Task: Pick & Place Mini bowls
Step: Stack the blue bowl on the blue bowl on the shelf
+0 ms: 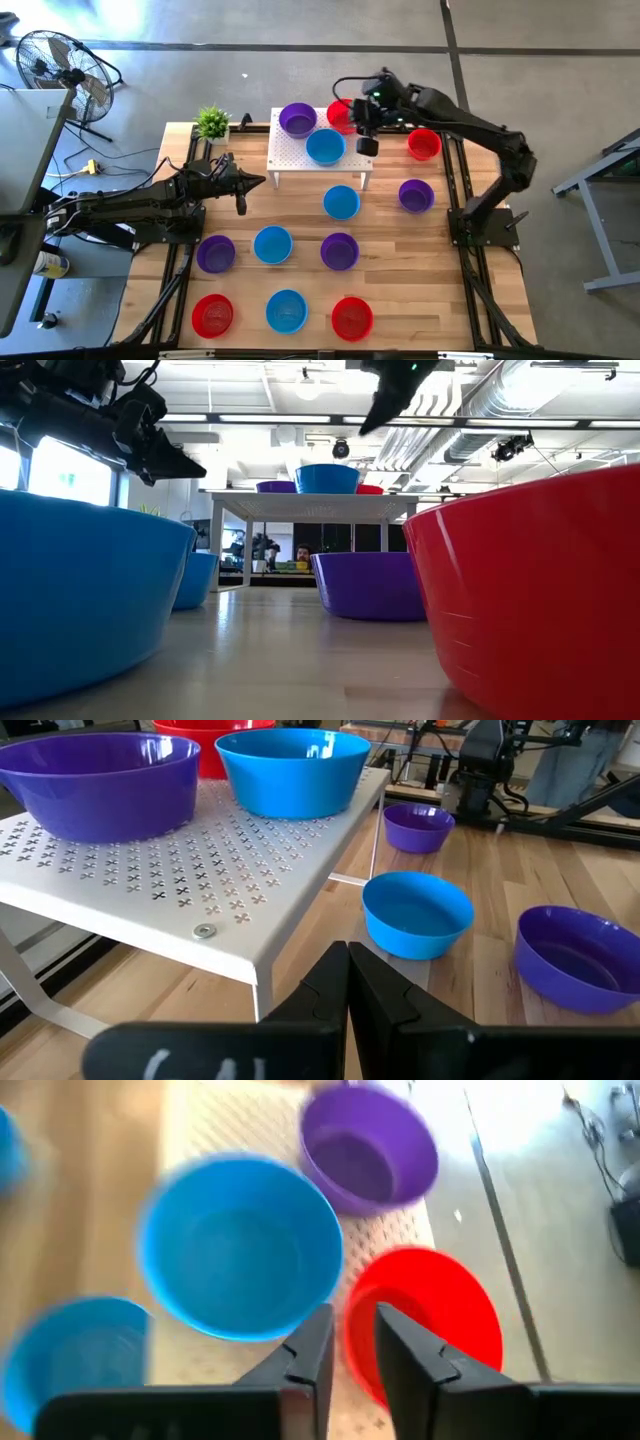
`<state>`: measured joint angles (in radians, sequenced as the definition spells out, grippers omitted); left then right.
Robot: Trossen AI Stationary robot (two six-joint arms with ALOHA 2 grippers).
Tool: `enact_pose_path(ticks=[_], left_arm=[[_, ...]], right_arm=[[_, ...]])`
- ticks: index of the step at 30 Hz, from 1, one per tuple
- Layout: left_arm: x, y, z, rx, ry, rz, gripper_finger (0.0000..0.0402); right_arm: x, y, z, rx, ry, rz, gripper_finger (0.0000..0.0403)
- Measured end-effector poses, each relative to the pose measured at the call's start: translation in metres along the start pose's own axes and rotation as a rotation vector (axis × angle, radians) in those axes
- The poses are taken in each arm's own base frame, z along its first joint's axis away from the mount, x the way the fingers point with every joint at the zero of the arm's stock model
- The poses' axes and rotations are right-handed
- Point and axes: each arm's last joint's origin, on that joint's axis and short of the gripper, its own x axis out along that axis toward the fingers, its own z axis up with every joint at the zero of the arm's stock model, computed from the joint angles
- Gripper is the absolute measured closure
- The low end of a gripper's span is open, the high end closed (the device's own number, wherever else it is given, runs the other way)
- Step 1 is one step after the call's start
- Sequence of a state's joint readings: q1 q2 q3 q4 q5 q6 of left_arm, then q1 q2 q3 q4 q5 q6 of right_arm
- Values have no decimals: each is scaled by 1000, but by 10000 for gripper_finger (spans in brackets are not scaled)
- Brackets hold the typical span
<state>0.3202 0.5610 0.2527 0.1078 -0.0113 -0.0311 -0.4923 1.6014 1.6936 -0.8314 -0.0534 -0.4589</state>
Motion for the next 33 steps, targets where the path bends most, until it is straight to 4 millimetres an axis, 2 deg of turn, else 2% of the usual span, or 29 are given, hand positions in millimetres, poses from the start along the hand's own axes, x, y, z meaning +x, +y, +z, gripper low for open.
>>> enact_pose_path(ticks=[4, 8, 15, 22, 27, 33], left_arm=[[0, 0, -1, -4, 6, -2, 401], [0, -1, -1, -26, 6, -28, 401], [0, -4, -1, -53, 13, -126, 401], [-1, -6, -4, -30, 49, -201, 401], [-1, -7, -10, 12, 108, -254, 401], [-5, -8, -1, 33, 190, -253, 401]], right_arm=[[-13, 13, -17, 0, -112, 43, 395], [-12, 33, -49, 29, -249, 10, 388], [-16, 85, -102, 61, -551, 10, 398], [-16, 123, -146, 48, -799, 28, 401], [-16, 136, -165, 36, -897, 27, 399], [-14, 141, -171, 38, -910, 28, 401]])
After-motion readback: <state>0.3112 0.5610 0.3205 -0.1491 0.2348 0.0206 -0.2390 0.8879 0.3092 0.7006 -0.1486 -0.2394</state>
